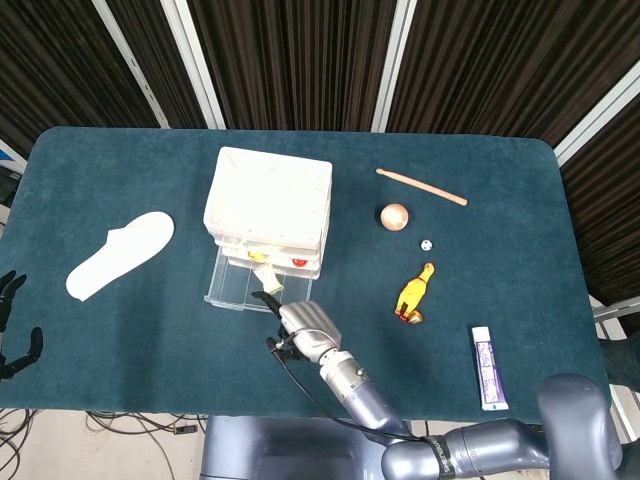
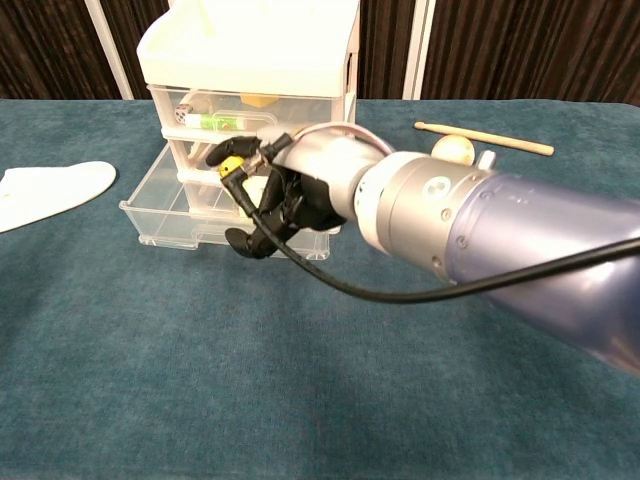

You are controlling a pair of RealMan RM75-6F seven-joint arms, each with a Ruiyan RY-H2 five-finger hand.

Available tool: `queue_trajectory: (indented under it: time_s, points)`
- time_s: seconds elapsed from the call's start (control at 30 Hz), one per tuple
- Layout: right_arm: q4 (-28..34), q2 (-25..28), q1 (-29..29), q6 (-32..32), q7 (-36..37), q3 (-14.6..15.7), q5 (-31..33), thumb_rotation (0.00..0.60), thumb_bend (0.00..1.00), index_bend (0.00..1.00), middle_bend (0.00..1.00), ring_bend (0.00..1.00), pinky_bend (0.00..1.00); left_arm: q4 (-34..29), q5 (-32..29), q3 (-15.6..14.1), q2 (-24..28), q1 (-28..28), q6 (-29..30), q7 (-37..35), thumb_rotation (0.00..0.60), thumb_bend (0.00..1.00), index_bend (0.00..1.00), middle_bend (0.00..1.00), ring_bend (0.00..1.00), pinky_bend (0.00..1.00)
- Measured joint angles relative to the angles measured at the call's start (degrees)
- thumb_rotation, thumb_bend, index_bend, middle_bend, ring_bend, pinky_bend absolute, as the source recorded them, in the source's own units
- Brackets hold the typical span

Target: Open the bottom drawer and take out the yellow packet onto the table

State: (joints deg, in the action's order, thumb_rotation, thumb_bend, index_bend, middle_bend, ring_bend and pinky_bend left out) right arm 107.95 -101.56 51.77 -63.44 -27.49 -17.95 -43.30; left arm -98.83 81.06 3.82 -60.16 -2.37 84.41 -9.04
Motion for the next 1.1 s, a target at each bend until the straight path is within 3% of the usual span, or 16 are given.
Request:
queue_trajectory:
  time_s: [0.23, 0.43, 0.73, 1.1]
  points:
    - [-2.25, 3.26, 3.51, 0.75, -5.9, -1.92, -2.6, 0.6, 0.32, 0.14, 1.0, 1.0, 1.0, -0.02, -0.09, -0.01, 0.06, -0.04, -0.16, -0.07, 0.6, 0.51, 0.03, 0.0, 0.0, 0.0]
    - [-5.11, 8.14, 7.33, 7.44, -8.5, -2.42, -5.27, 0.6, 0.31, 0.21, 1.0, 1.0, 1.0, -0.17, -0.32, 0.0, 0.12, -0.1, -0.41, -0.01, 0.6, 0.51, 0.03, 0.0, 0.0, 0.0]
    - [-14.99, 9.16, 11.88, 9.61, -12.72, 0.85, -18.87, 0.6, 0.28, 0.21, 1.0, 1.0, 1.0, -0.28, -0.56, 0.01, 0.2, -0.16, -0.64, 0.09, 0.6, 0.51, 0.03, 0.0, 0.0, 0.0]
    - [-27.56, 6.26, 16.2, 11.52, -11.9, 4.12, -29.14, 0.6, 0.27, 0.21, 1.0, 1.0, 1.0, -0.47, -1.32, 0.19, 0.13, -0.29, -1.04, 0.57, 0.6, 0.51, 0.03, 0.0, 0.0, 0.0]
